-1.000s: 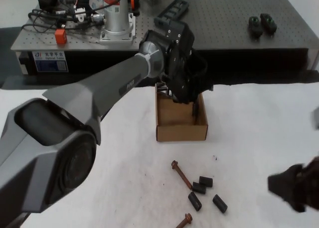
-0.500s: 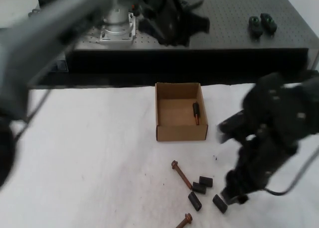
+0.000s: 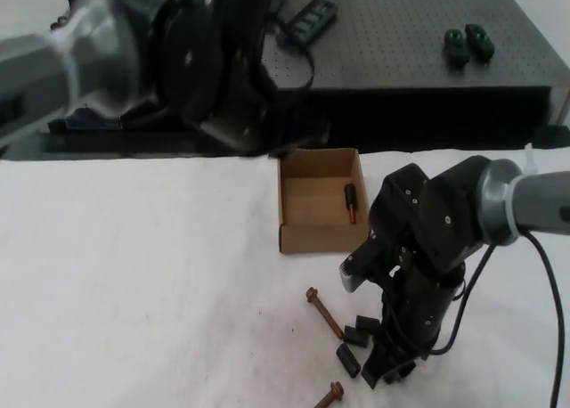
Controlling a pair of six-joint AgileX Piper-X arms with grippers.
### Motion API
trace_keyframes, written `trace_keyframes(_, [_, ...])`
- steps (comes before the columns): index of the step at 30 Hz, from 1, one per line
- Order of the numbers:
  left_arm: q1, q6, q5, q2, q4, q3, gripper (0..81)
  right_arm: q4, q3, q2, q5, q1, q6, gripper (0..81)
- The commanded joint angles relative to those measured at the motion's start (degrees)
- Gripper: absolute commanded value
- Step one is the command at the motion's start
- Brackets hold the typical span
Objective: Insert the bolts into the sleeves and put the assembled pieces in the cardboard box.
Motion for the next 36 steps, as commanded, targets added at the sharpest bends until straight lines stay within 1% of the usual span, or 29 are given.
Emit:
trace_keyframes(1, [0.15, 4.14, 0.63, -1.26, -0.13, 2.53, 22.8, -0.76, -0.07, 1.12, 0.18, 0.16, -0.52, 13.4])
trace_keyframes(3, [-0.03, 7.72, 3.26, -1.24, 2.11, 3.78, 22.8, -0.62, -0.07, 0.91, 0.18, 0.16, -0.52, 1.1])
trace_keyframes(4, [-0.07, 9.63, 5.28, -1.24, 3.71, 4.43, 22.8, -0.12, -0.07, 0.69, 0.18, 0.16, -0.42, 2.4])
trace_keyframes(7, [-0.7, 13.35, 10.95, -1.24, 7.56, 6.27, 22.8, 0.92, 0.27, -1.34, 0.02, -0.37, -0.03, 2.5])
trace_keyframes(10, [-2.59, 15.79, 12.95, -0.09, 8.76, 7.46, 23.5, 0.53, 1.72, -6.32, -1.8, -1.52, 1.39, 2.5])
trace_keyframes(12, [-4.81, 17.44, 12.91, 1.5, 9.69, 7.47, 26.7, 0.9, 3.16, -11.48, -3.18, -2.6, 3.1, 2.5])
trace_keyframes(14, [-7.42, 18.58, 12.91, 3.68, 10.19, 7.47, 31.9, 1.04, 5.15, -17.32, -4.27, -3.86, 4.71, 2.5])
trace_keyframes(16, [-9.71, 19.4, 12.68, 5.82, 10.77, 7.47, 35.4, 1.04, 8.02, -22.7, -4.34, -4.91, 5.76, 2.5])
trace_keyframes(20, [-13.14, 20.0, 12.41, 10.09, 11.18, 7.47, 35.7, 3.31, 12.6, -33.22, -4.34, -7.13, 6.84, 2.5])
trace_keyframes(24, [-14.8, 20.46, 11.84, 12.91, 11.02, 7.47, 35.7, 5.62, 15.98, -41.88, -4.34, -8.86, 7.38, 2.5])
trace_keyframes(28, [-15.35, 22.23, 8.58, 15.31, 9.5, 7.32, 35.7, 7.23, 18.25, -48.48, -4.34, -9.55, 8.09, 2.5])
trace_keyframes(36, [-15.35, 23.06, 8.7, 17.54, 5.81, 7.22, 35.7, 9.01, 18.92, -53.86, -4.18, -9.55, 8.09, 2.5])
